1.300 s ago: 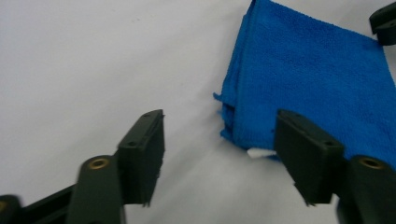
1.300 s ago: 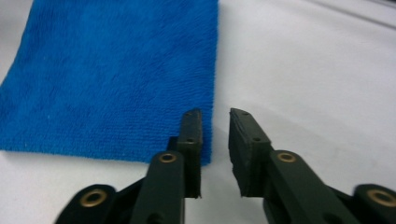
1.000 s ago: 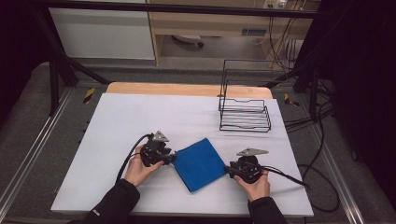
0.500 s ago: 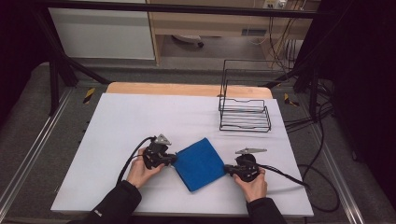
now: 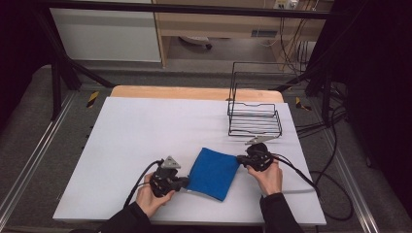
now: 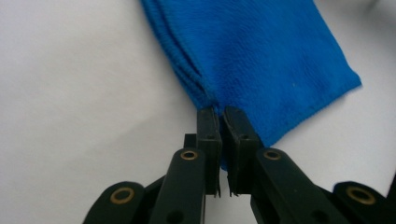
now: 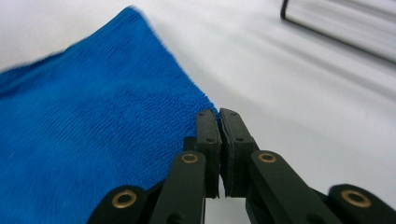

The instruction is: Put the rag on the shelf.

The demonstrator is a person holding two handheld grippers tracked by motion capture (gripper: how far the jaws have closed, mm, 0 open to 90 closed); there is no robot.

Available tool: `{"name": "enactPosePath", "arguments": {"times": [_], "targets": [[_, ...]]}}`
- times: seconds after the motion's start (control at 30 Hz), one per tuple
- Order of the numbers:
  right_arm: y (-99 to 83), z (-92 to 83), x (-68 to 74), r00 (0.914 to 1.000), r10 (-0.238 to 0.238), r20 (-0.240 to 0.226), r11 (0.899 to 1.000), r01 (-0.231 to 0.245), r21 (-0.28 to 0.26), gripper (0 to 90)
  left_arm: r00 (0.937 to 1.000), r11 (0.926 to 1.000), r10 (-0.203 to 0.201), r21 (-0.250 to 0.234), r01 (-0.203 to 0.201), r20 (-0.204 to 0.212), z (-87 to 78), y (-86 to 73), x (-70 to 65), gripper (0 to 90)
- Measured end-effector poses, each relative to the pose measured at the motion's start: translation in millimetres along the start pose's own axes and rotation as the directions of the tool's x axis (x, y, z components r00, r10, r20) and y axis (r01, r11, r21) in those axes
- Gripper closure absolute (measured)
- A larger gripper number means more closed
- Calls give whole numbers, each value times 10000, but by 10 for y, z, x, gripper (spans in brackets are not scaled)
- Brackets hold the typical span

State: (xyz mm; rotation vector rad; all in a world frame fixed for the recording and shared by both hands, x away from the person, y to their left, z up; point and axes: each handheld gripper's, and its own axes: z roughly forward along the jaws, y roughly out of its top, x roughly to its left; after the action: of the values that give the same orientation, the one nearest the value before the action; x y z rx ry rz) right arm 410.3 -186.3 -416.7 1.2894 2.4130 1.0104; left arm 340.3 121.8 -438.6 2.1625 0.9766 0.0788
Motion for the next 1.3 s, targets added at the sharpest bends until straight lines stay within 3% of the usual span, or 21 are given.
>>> {"name": "enactPosePath", "arguments": {"times": [0.03, 0.1, 0.2, 0.23, 0.27, 0.3, 0.4, 0.43, 0.47, 0.63, 0.77, 1.0, 1.2, 1.3], "targets": [[50, 94, -2, 9994, -350, 39, 9992, 351, -183, 867, 9999, 9999, -106, -88, 107, 24, 2, -21, -29, 842], [56, 131, -3, 9990, -430, 77, 9988, 432, -235, 855, 9998, 9999, 10, -173, -14, -208, 11, -47, -69, 835], [11, 186, 29, 9964, -635, 558, 9956, 671, -650, 718, 9994, 9994, 93, -334, -104, -340, 27, -67, -69, 819], [-30, 142, 61, 9968, -598, 532, 9939, 644, -897, 693, 9992, 9993, 129, -351, -142, -378, 26, -69, -59, 808], [-104, 25, 129, 9973, -526, 504, 9888, 591, -1368, 566, 9989, 9991, 187, -362, -203, -429, 22, -67, -47, 752], [-148, -45, 176, 9971, -571, 508, 9856, 644, -1562, 545, 9988, 9991, 217, -355, -232, -431, 14, -61, -37, 724], [-259, -152, 263, 9985, -432, 327, 9843, 482, -1699, 483, 9974, 9971, 532, -525, -557, -481, -48, -39, -7, 671], [-320, -184, 298, 9991, -406, 90, 9861, 415, -1610, 482, 9963, 9958, 676, -585, -706, -528, -69, -33, 4, 637], [-425, -211, 363, 9998, -73, -210, 9900, 42, -1410, 474, 9953, 9949, 751, -634, -789, -615, -87, -30, 14, 568], [-615, -153, 539, 9965, 325, -772, 9967, -381, -723, 499, 9938, 9914, 814, -965, -886, -760, -208, -26, 140, 422], [-647, -137, 594, 9975, 289, -647, 9982, -322, -510, 547, 9947, 9914, 582, -1119, -675, -842, -283, -32, 257, 345], [-670, -53, 721, 9954, 356, -886, 9993, -361, -37, 640, 9944, 9897, 362, -1344, -494, -994, -328, -30, 407, 204], [-669, -42, 746, 9872, 1026, -1219, 9947, -1015, 152, 826, 9933, 9895, 281, -1377, -436, -1122, -337, -34, 490, 172], [-650, -49, 729, 9860, 1085, -1266, 9940, -1061, 251, 863, 9928, 9901, 270, -1341, -427, -1168, -342, -34, 508, 173]]}}
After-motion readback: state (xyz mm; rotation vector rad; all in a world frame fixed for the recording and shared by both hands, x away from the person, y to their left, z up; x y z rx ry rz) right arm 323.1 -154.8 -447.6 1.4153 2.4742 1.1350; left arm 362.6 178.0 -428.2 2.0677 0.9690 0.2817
